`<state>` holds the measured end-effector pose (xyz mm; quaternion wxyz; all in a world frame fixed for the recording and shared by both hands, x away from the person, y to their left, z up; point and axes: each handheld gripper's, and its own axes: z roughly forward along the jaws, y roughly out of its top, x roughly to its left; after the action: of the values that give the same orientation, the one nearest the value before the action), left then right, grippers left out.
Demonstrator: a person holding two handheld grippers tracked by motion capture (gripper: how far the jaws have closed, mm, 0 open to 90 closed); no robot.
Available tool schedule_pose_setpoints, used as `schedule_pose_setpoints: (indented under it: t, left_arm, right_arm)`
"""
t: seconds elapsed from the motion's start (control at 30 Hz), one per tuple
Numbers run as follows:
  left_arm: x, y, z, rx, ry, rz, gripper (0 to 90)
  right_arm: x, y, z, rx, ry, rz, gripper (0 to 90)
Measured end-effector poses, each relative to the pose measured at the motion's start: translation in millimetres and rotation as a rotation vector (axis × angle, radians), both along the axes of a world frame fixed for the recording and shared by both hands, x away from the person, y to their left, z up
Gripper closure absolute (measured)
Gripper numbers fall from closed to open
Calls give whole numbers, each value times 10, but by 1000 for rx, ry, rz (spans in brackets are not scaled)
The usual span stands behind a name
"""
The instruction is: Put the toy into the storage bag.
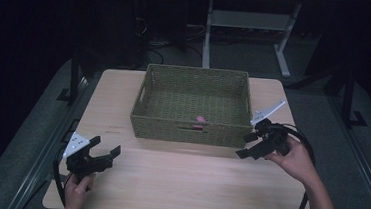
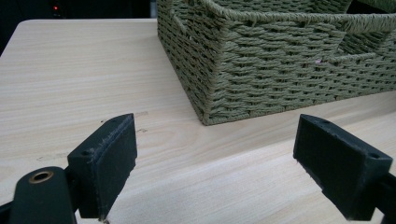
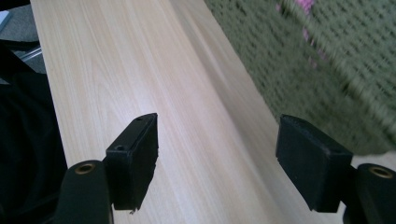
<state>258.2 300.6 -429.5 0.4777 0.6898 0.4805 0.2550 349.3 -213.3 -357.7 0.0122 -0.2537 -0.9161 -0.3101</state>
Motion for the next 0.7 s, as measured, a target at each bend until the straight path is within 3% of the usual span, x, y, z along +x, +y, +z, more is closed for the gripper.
schedule_pose_setpoints:
  t: [0.7]
  left_arm:
    - [-5, -17, 3, 3, 0, -1, 130]
  right_arm:
    - [-348, -228, -351, 28, 3, -54, 278]
